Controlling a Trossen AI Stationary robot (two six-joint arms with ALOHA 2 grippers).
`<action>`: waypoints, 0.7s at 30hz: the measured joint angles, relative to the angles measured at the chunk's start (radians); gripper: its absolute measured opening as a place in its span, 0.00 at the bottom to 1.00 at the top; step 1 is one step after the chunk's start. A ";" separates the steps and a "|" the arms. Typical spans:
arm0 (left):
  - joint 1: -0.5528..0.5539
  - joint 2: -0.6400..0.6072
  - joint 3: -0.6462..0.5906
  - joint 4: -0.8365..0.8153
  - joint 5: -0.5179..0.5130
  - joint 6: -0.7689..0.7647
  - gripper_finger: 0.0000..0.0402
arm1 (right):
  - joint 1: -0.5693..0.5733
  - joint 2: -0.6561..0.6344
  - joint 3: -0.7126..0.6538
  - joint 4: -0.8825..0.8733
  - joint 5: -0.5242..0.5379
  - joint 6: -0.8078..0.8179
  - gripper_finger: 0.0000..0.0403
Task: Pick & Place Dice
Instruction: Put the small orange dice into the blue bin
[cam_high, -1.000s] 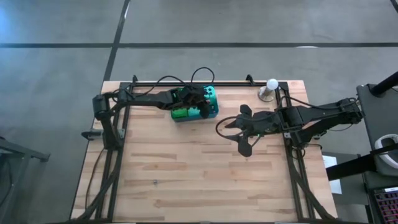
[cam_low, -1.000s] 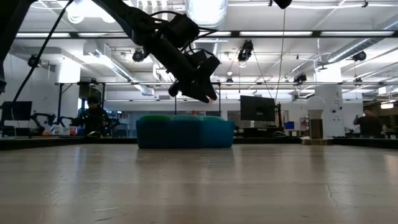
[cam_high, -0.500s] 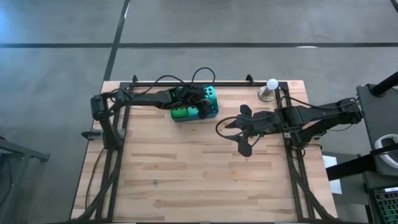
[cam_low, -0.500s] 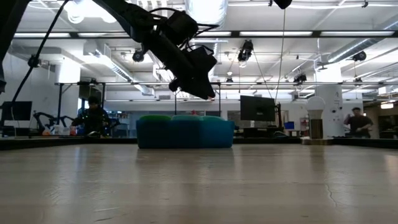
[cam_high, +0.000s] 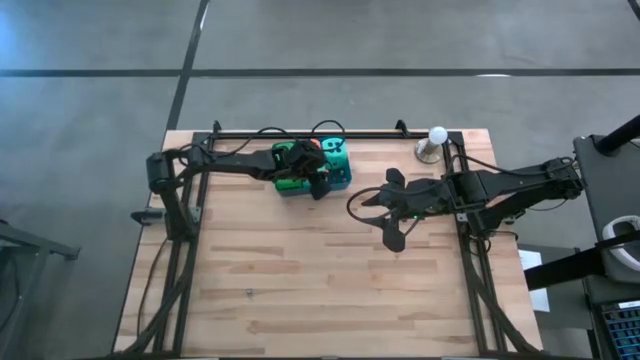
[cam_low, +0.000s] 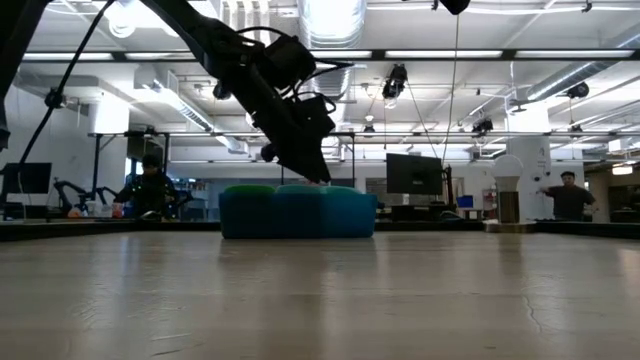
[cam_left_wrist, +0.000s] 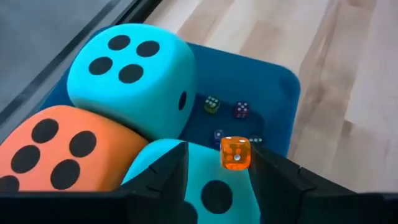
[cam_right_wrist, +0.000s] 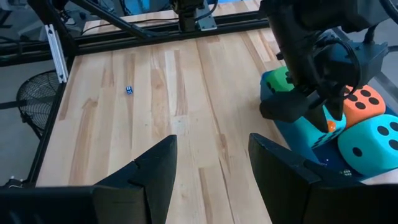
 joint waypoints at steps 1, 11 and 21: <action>0.000 0.000 0.000 0.001 0.000 0.002 0.41 | 0.000 0.000 0.000 0.000 0.000 0.000 0.48; -0.003 0.000 0.021 0.005 0.000 0.003 0.42 | 0.000 0.000 0.000 0.000 0.000 0.001 0.48; -0.004 -0.003 0.037 0.008 0.000 0.005 0.40 | 0.000 0.000 0.000 0.000 0.001 0.020 0.48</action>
